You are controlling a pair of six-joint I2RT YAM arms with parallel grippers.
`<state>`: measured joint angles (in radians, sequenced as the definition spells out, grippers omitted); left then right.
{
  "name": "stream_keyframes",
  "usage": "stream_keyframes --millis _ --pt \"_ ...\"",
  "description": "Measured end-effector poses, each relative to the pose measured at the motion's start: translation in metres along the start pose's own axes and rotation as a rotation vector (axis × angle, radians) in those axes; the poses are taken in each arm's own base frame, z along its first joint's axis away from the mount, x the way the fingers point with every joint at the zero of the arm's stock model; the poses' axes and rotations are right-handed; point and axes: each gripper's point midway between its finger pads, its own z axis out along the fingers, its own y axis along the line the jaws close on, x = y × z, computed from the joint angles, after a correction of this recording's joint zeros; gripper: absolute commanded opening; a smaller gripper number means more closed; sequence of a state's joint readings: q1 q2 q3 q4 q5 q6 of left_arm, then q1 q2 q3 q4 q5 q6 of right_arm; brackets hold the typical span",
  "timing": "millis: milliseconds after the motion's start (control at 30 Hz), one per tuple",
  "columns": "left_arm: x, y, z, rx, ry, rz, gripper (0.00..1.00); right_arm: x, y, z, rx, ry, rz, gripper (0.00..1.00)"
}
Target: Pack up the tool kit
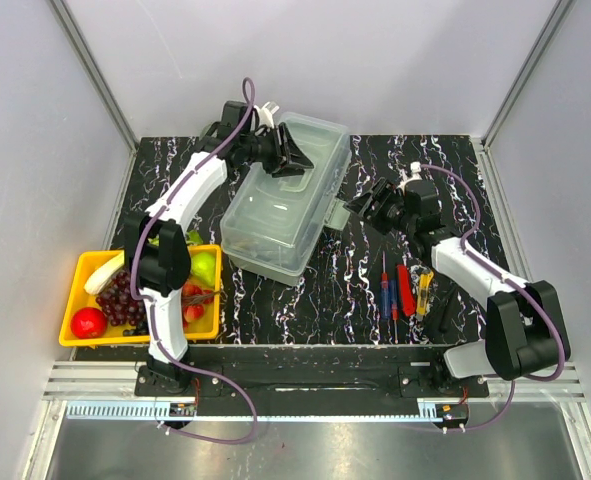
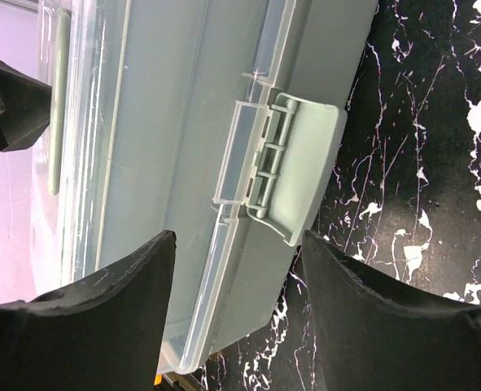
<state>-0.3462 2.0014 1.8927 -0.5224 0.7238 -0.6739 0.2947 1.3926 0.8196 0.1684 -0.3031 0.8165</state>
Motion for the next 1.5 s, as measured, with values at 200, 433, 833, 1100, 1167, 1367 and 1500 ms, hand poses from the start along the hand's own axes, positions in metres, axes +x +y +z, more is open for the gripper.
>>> stream_keyframes --millis 200,433,833,1100,1167,1367,1500 --pt "-0.005 -0.018 0.003 0.178 0.005 -0.094 0.44 -0.010 0.012 -0.001 -0.009 -0.006 -0.004 0.69" --pt "-0.011 -0.034 0.000 0.283 0.001 -0.135 0.44 -0.038 0.048 -0.004 -0.067 -0.055 -0.032 0.69" --pt "-0.011 -0.039 0.000 0.318 0.002 -0.134 0.45 -0.068 0.093 0.019 -0.157 -0.075 -0.036 0.68" --pt "-0.006 -0.031 0.001 0.286 0.012 -0.076 0.45 -0.062 0.086 0.045 -0.146 -0.042 0.011 0.56" --pt "-0.005 -0.029 0.001 0.278 0.014 -0.060 0.45 -0.063 0.086 0.049 -0.145 -0.040 0.015 0.53" --pt "0.000 -0.026 -0.001 0.248 0.032 -0.012 0.45 -0.056 0.091 0.052 -0.150 -0.023 0.010 0.42" --pt "0.004 -0.022 0.000 0.232 0.046 -0.007 0.47 -0.044 0.096 0.053 -0.156 0.002 0.005 0.42"
